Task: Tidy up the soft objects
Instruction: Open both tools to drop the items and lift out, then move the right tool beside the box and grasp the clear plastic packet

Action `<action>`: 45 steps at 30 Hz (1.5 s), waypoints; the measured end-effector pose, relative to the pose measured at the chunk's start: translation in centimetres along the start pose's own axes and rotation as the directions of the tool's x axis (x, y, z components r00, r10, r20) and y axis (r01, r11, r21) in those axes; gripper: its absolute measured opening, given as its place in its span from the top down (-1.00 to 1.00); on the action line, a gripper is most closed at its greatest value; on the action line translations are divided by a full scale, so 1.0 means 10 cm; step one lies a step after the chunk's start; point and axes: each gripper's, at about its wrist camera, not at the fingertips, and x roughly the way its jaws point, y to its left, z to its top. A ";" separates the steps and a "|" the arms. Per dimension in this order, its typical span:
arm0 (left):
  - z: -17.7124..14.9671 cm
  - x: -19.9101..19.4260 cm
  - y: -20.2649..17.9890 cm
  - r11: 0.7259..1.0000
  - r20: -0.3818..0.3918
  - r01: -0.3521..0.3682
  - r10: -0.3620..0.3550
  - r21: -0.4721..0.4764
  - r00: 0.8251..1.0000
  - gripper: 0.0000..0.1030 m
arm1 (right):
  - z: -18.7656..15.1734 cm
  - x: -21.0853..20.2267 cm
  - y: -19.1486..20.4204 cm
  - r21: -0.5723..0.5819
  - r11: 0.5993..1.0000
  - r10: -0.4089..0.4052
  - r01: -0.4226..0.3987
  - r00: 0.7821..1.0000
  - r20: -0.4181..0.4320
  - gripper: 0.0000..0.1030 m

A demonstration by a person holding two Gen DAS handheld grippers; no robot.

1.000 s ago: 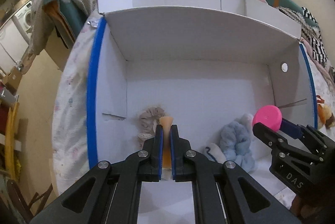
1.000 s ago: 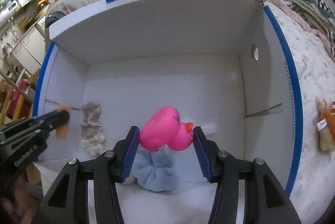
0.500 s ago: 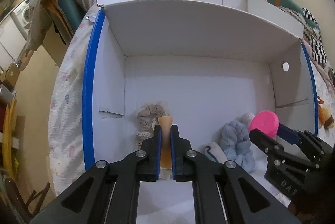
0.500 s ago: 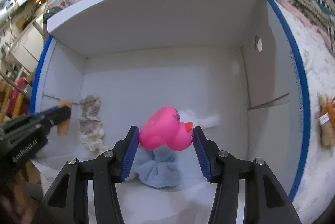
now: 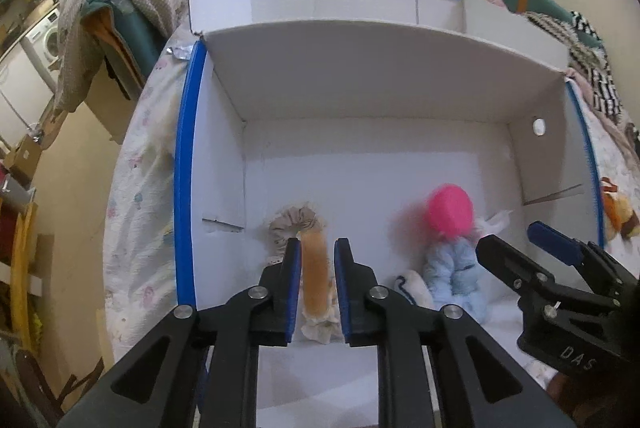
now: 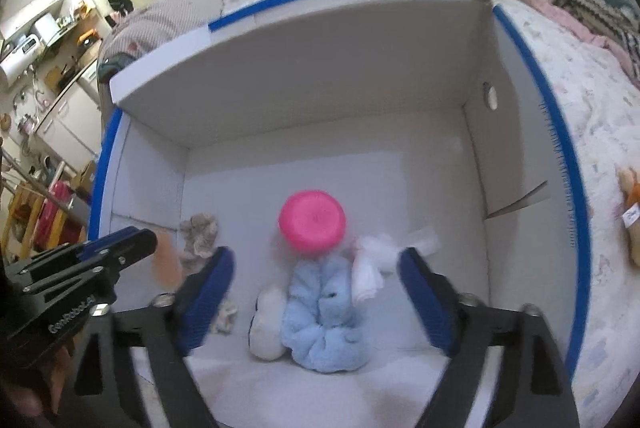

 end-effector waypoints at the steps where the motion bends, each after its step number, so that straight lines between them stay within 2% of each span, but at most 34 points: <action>1: 0.00 -0.02 0.00 1.000 0.004 0.003 -0.003 0.002 1.000 0.67 | 0.00 -0.02 0.01 -0.010 1.000 -0.014 0.015 1.000 0.012 -1.00; 4: 0.00 -0.09 0.04 1.000 0.016 -0.005 0.005 -0.011 1.000 0.54 | 0.02 -0.08 0.04 -0.041 0.998 -0.039 0.041 0.998 0.052 -1.00; 8: 0.00 -0.19 0.07 0.999 0.054 0.005 -0.003 -0.031 0.999 -0.06 | 0.07 -0.17 0.00 -0.016 0.999 -0.031 0.032 0.997 0.077 -1.00; 10: -0.01 -0.27 0.06 1.000 0.092 0.018 -0.016 -0.025 0.996 -0.15 | 0.06 -0.24 -0.01 -0.010 1.000 -0.029 0.029 0.996 0.085 -1.00; 14: -0.06 -0.38 0.04 1.000 0.105 0.021 -0.020 -0.009 0.994 -0.18 | 0.01 -0.43 -0.02 -0.017 0.999 -0.036 0.038 0.994 0.104 -1.00; 17: -0.11 -0.54 -0.03 0.999 0.114 -0.014 0.010 0.035 0.993 -0.21 | -0.06 -0.62 0.05 -0.058 0.996 -0.052 0.061 0.988 0.148 -1.00; 20: -0.14 -0.68 -0.06 0.997 0.111 -0.058 0.051 0.054 0.992 -0.23 | -0.16 -0.76 0.04 -0.038 0.998 -0.049 0.056 0.984 0.169 -1.00; 23: -0.21 -0.85 0.02 0.999 0.148 -0.043 0.037 0.033 0.988 -0.23 | -0.26 -0.86 0.06 -0.039 0.998 -0.042 0.050 0.984 0.175 -1.00; 26: -0.35 -1.04 0.07 0.997 0.202 -0.076 0.068 0.033 0.977 -0.24 | -0.36 -0.95 0.07 -0.056 0.997 -0.048 0.059 0.983 0.175 -1.00; 29: -0.49 -1.17 0.12 0.998 0.210 -0.054 0.048 0.022 0.977 -0.24 | -0.46 -0.97 0.06 -0.060 0.997 -0.043 0.053 0.987 0.152 -1.00; 34: -0.75 -1.21 0.28 0.999 0.186 -0.034 0.035 -0.004 0.982 -0.24 | -0.63 -0.96 -0.03 -0.015 1.000 0.016 -0.015 0.998 0.064 -1.00; 37: -0.90 -1.17 0.46 0.995 0.183 -0.093 0.097 -0.031 0.978 -0.24 | -0.77 -0.90 -0.12 0.032 0.997 0.068 -0.067 0.998 -0.006 -1.00; 39: -0.97 -1.08 0.63 0.992 0.128 -0.093 0.104 -0.084 0.986 -0.24 | -0.86 -0.84 -0.15 0.042 0.997 0.062 -0.060 0.997 -0.049 -1.00; 41: -1.01 -0.99 0.81 0.987 0.068 -0.014 0.026 -0.163 0.997 -0.24 | -0.94 -0.72 -0.13 0.009 1.000 0.006 -0.005 0.993 -0.121 -1.00; 43: -1.05 -0.90 0.91 0.979 0.012 0.006 -0.004 -0.203 1.000 -0.24 | -0.99 -0.56 -0.09 -0.030 0.998 -0.052 0.048 0.982 -0.183 -1.00; 45: -1.08 -0.84 0.97 0.973 -0.028 0.007 -0.014 -0.230 1.000 -0.24 | -1.01 -0.42 -0.05 -0.020 0.999 -0.049 0.046 0.974 -0.223 -1.00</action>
